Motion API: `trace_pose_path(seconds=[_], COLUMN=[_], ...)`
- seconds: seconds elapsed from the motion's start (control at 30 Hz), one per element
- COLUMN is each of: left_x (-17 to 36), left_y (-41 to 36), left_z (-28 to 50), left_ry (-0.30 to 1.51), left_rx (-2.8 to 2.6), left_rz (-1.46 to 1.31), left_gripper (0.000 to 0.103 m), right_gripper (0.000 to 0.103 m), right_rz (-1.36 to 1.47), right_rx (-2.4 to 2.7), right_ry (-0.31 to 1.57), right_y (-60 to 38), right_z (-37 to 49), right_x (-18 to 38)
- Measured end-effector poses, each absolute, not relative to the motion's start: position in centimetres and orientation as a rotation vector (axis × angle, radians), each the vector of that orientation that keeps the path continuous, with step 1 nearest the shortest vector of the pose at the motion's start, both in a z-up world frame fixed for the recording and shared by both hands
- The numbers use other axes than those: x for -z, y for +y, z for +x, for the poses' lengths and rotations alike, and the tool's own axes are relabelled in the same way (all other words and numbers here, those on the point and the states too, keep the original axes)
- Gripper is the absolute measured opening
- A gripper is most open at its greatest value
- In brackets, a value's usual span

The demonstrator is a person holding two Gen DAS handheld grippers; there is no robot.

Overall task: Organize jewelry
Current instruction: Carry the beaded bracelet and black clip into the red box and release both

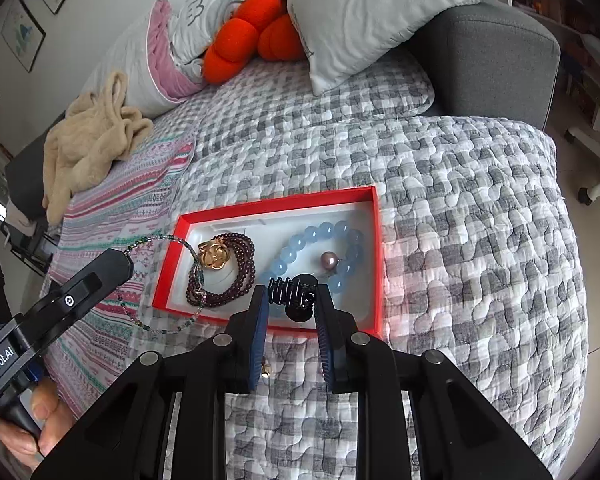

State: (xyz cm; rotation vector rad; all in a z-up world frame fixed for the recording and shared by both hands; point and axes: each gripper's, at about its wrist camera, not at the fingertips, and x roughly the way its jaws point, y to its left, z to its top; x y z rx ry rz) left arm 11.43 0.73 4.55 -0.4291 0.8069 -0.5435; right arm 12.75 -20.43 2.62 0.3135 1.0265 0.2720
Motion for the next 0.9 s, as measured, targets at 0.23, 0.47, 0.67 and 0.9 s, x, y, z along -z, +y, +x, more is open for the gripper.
trace_pose_path(seconds=[0.23, 0.47, 0.67, 0.9], left_x=[-2.2, -0.9, -1.6, -2.9], left_y=[0.5, 0.9, 0.6, 0.4], left_z=[13.0, 13.5, 13.1, 11.1], left_ry=[0.88, 0.907, 0.885, 0.853], left_rx=[0.439, 0.361, 0.351, 0.356], left_rz=[-0.343, -0.257, -0.216, -0.144], left_gripper=[0.004, 0.005, 0.006, 0.043], right_gripper=[0.025, 0.025, 0.025, 0.032], right_rz=[0.315, 0.303, 0.305, 0.328], right_rx=[-0.266, -0.27, -0.271, -0.279], right_ry=[1.042, 1.047, 1.045, 1.001], right_y=[-21.1, -20.9, -21.1, -21.9], right_z=[13.5, 13.9, 14.1, 13.3], right_x=[-1.8, -1.6, -1.6, -2.7])
